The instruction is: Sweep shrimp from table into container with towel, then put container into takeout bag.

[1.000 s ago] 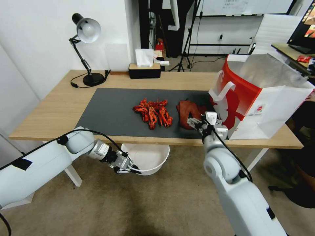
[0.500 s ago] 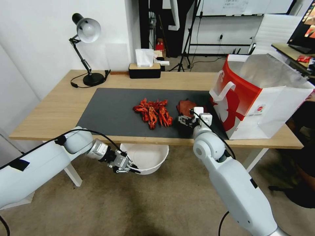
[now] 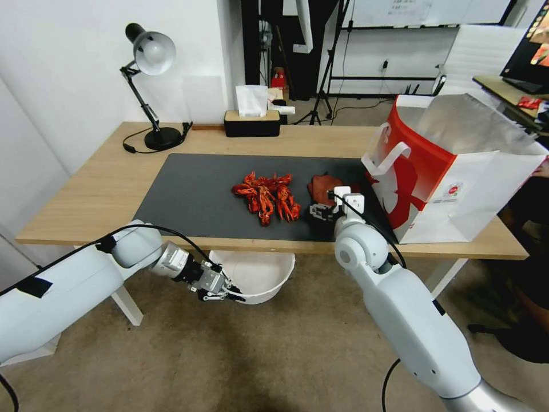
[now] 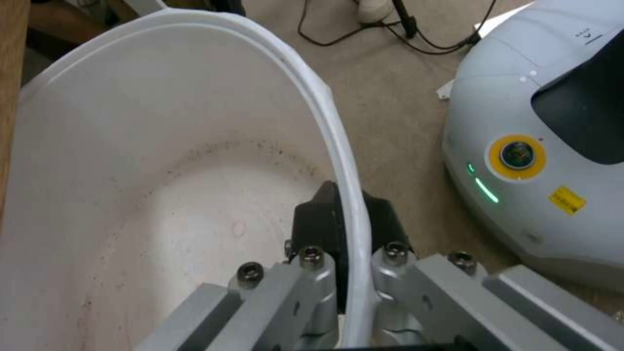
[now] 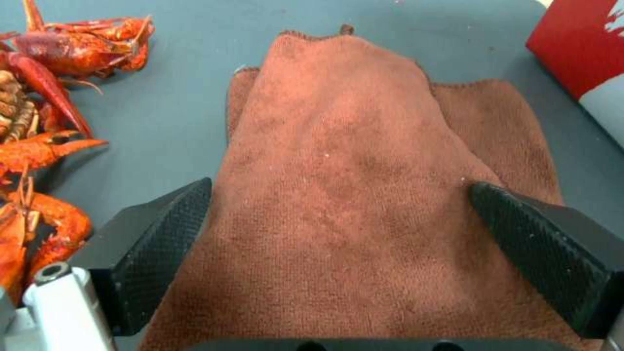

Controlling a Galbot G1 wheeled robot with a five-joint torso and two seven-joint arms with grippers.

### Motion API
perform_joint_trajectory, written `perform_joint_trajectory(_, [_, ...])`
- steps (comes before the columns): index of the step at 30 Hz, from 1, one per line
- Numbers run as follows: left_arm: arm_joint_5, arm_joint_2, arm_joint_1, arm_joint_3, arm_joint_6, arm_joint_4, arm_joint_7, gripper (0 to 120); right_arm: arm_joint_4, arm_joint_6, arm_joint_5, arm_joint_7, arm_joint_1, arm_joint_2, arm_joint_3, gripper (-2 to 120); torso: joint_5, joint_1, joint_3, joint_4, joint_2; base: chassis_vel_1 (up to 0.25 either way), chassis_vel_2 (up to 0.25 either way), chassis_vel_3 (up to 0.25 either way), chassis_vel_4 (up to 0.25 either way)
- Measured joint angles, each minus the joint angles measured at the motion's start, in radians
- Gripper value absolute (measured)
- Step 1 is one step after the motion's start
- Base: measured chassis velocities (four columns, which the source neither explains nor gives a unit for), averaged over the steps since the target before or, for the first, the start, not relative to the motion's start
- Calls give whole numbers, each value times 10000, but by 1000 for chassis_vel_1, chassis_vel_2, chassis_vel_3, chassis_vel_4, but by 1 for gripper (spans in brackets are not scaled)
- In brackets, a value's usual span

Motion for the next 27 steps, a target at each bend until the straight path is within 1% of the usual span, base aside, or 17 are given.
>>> perform_joint_trajectory(4, [-3, 14, -1, -15, 0, -10, 0, 0, -12, 10, 38, 2, -58, -18, 21, 100, 0, -1, 0, 0, 0, 0, 0, 0, 0])
perform_joint_trajectory(5, [-4, 14, -4, -16, 0, -12, 0, 0, -14, 20, 67, 2, -102, -24, 55, 96, 0, -1, 0, -1, 0, 0, 0, 0, 0])
perform_joint_trajectory(7, [-4, 14, -7, -16, 1, -13, 0, 0, -14, 27, 82, 2, -129, -28, 72, 93, 0, -2, 0, -1, 0, 0, 0, 0, 0])
perform_joint_trajectory(8, [-5, 14, -10, -17, 2, -17, 1, 0, -16, 41, 96, 2, -177, -30, 100, 87, 1, -2, 0, -1, 0, 0, 0, 0, 0])
perform_joint_trajectory(9, [-5, 14, -10, -17, 2, -17, 1, 0, -16, 41, 96, 2, -177, -30, 100, 87, 1, -2, 0, -1, 0, 0, 0, 0, 0])
perform_joint_trajectory(11, [-6, 14, -11, -16, 6, -33, 1, 0, -14, 65, 126, 1, -241, -27, 148, 79, 0, -2, -1, 0, 0, 0, 0, 0, 0])
perform_joint_trajectory(12, [-6, 14, -11, -16, 6, -33, 1, 0, -14, 65, 126, 1, -241, -27, 148, 79, 0, -2, -1, 0, 0, 0, 0, 0, 0])
perform_joint_trajectory(14, [-8, 34, 5, -16, 22, -76, 1, 0, 7, 159, 167, -11, -360, -16, 255, 66, -1, -3, -1, -3, 1, 0, 0, 0, 0])
perform_joint_trajectory(16, [-8, 36, 8, -16, 23, -81, 1, 0, 12, 168, 172, -12, -373, -17, 266, 64, -1, -2, -2, -4, 1, 0, 0, 0, 0])
perform_joint_trajectory(17, [-7, 44, 21, -25, 27, -100, 1, 0, 26, 203, 182, -23, -415, -17, 289, 56, -2, -3, -2, -4, 1, 0, 0, 0, 0])
perform_joint_trajectory(18, [-8, 47, 31, -38, 28, -106, 1, 0, 30, 215, 183, -29, -434, -15, 295, 51, -2, -3, -2, -4, 1, 0, 0, 0, 0])
perform_joint_trajectory(19, [-8, 47, 31, -38, 28, -106, 1, 0, 30, 215, 183, -29, -434, -15, 295, 51, -2, -3, -2, -4, 1, 0, 0, 0, 0])
perform_joint_trajectory(21, [-8, 59, 42, -62, 29, -120, 1, 0, 37, 228, 184, -50, -478, -8, 299, 41, -3, -3, -2, -3, 1, 0, 0, 0, 0])
perform_joint_trajectory(23, [-9, 63, 46, -67, 29, -123, 1, 0, 38, 229, 185, -56, -488, -4, 300, 38, -3, -3, -2, -3, 1, 0, 0, 0, 0])
perform_joint_trajectory(24, [-9, 68, 59, -87, 29, -128, 1, 0, 46, 231, 187, -71, -515, 8, 301, 30, -3, -3, -3, -2, 2, 0, 0, 0, 0])
perform_joint_trajectory(25, [-9, 68, 59, -87, 29, -128, 1, 0, 46, 231, 187, -71, -515, 8, 301, 30, -3, -3, -3, -2, 2, 0, 0, 0, 0])
perform_joint_trajectory(27, [-11, 75, 70, -107, 30, -132, 1, 0, 46, 232, 193, -94, -540, 17, 302, 19, -2, -3, -3, -1, 2, 0, 0, 0, 0])
